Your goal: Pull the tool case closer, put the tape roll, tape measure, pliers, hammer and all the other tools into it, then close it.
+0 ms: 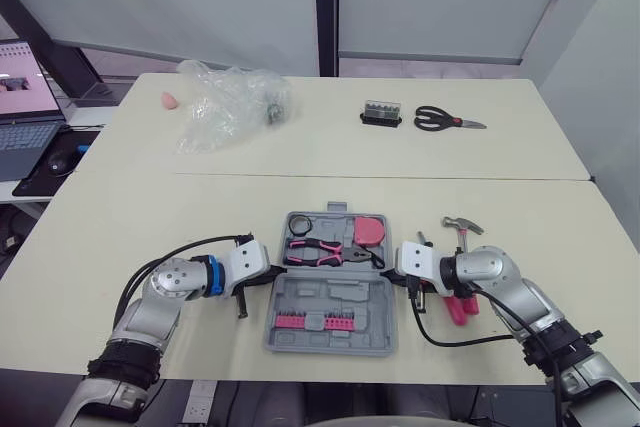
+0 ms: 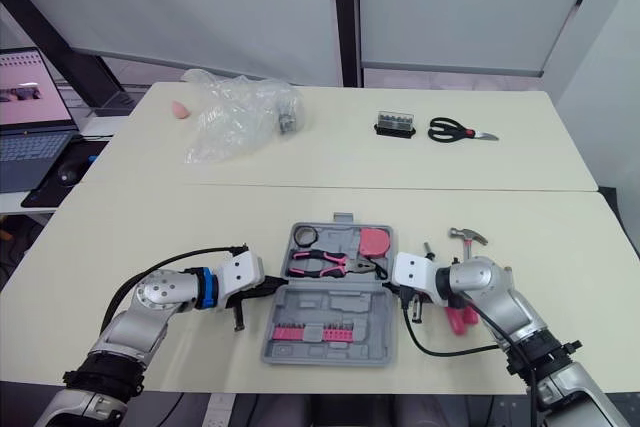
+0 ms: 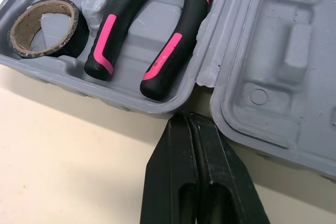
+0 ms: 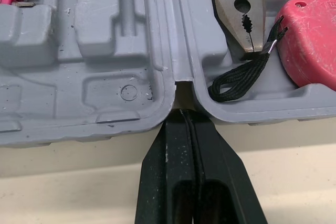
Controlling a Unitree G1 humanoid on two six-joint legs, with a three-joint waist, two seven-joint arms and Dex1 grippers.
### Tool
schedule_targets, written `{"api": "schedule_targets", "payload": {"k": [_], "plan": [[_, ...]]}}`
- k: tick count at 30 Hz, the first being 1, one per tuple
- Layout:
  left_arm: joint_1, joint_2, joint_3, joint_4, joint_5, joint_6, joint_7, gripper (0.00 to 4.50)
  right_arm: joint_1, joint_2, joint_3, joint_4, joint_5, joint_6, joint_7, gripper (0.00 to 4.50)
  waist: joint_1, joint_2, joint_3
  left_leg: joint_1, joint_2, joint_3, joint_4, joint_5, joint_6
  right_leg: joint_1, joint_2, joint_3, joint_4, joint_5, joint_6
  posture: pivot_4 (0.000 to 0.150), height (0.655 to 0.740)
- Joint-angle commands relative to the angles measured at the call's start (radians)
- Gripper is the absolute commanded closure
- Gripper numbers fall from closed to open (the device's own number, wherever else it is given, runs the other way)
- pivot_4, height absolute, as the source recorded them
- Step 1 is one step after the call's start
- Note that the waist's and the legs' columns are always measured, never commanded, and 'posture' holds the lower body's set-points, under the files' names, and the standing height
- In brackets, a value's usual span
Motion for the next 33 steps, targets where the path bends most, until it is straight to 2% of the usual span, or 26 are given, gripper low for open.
{"api": "schedule_targets", "payload": {"k": [1, 8, 15, 22, 28, 31, 33], "plan": [[0.0, -0.029, -0.055, -0.002, 0.009, -0.011, -0.004, 4.47, -0.015, 0.021, 0.01, -0.009, 0.002, -0.02, -0.009, 4.5, 0.0, 0.0, 0.0, 0.0, 0.0, 0.0, 0.0, 0.0, 0.0, 0.0, 0.0, 0.0, 0.0, 0.0, 0.0, 0.15, 0.74], [0.003, -0.008, -0.046, 0.007, 0.01, -0.014, -0.013, 4.47, -0.018, 0.018, 0.006, -0.01, 0.005, 0.006, -0.005, 4.5, 0.0, 0.0, 0.0, 0.0, 0.0, 0.0, 0.0, 0.0, 0.0, 0.0, 0.0, 0.0, 0.0, 0.0, 0.0, 0.15, 0.74], [0.022, 0.032, -0.009, 0.002, -0.012, 0.023, -0.016, 4.47, 0.0, -0.026, -0.063, -0.074, 0.046, 0.084, -0.004, 4.5, -0.002, 0.0, 0.0, 0.0, 0.0, 0.0, 0.0, 0.0, 0.0, 0.0, 0.0, 0.0, 0.0, 0.0, 0.0, 0.15, 0.74], [0.044, 0.119, 0.049, 0.005, -0.074, 0.007, -0.05, 4.47, 0.075, -0.153, -0.204, -0.214, 0.154, 0.144, 0.033, 4.5, -0.008, -0.001, 0.001, -0.002, 0.001, 0.0, -0.002, 0.0, 0.0, -0.003, 0.0, 0.0, -0.001, 0.0, 0.0, 0.15, 0.74], [0.171, 0.242, 0.24, -0.011, -0.215, -0.015, -0.069, 4.47, 0.204, -0.263, -0.438, -0.322, 0.26, 0.173, 0.005, 4.5, -0.022, -0.001, 0.003, -0.006, 0.002, 0.001, -0.003, 0.0, 0.0, -0.007, 0.001, 0.001, -0.001, 0.0, -0.001, 0.15, 0.74], [0.257, 0.263, 0.337, -0.037, -0.283, -0.007, -0.075, 3.89, 0.284, -0.304, -0.555, -0.299, 0.278, 0.153, -0.017, 4.5, -0.019, -0.002, 0.003, -0.006, 0.001, 0.001, -0.003, 0.0, 0.0, -0.007, -0.001, 0.0, -0.001, -0.001, -0.001, 0.15, 0.74], [0.338, 0.27, 0.402, -0.049, -0.311, -0.016, -0.075, 3.3, 0.373, -0.326, -0.65, -0.27, 0.29, 0.131, -0.013, 4.1, -0.013, -0.002, 0.003, -0.006, 0.0, 0.002, -0.003, 0.0, 0.0, -0.007, -0.002, 0.001, -0.002, -0.001, -0.001, 0.15, 0.74]]}}
